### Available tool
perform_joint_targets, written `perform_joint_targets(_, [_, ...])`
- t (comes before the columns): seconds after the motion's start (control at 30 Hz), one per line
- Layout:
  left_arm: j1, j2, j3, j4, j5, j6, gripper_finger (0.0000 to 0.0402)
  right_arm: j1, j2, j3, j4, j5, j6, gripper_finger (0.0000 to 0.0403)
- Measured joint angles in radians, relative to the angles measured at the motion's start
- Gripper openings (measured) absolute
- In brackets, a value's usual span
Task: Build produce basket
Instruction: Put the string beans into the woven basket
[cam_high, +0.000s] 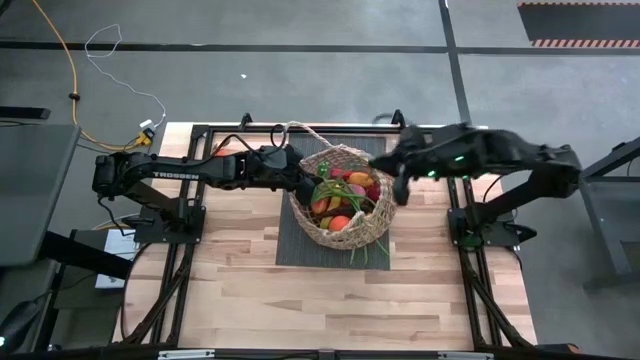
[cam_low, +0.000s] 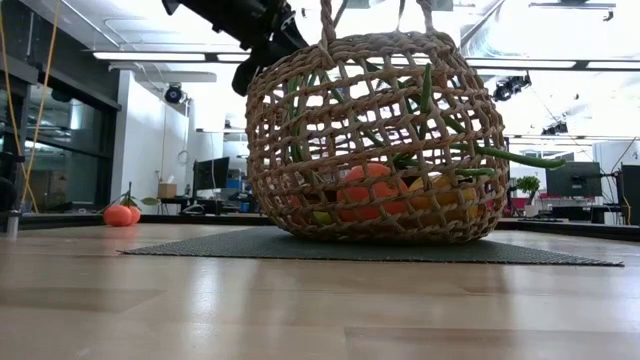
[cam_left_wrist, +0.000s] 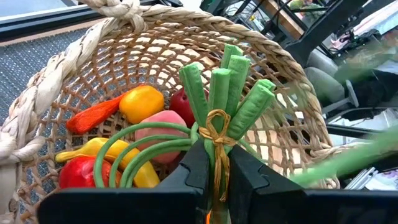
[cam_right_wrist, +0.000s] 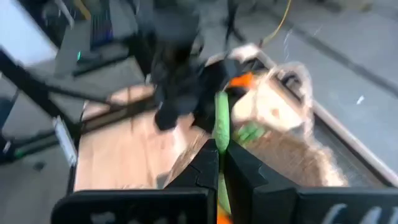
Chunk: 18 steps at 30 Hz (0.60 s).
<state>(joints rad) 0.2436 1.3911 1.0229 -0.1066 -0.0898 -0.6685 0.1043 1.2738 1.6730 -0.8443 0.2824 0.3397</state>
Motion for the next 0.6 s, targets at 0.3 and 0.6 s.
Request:
perform_joint_targets(0.3, [0.0, 0.0, 0.0, 0.002, 0.0, 0.008, 0.0017, -0.018, 0.187, 0.0, -0.161, -0.03, 0.076, 0.0004])
perform_joint_targets(0.6, [0.0, 0.0, 0.0, 0.002, -0.004, 0.026, 0.0017, -0.104, 0.342, 0.0, -0.314, -0.127, 0.217, 0.0004])
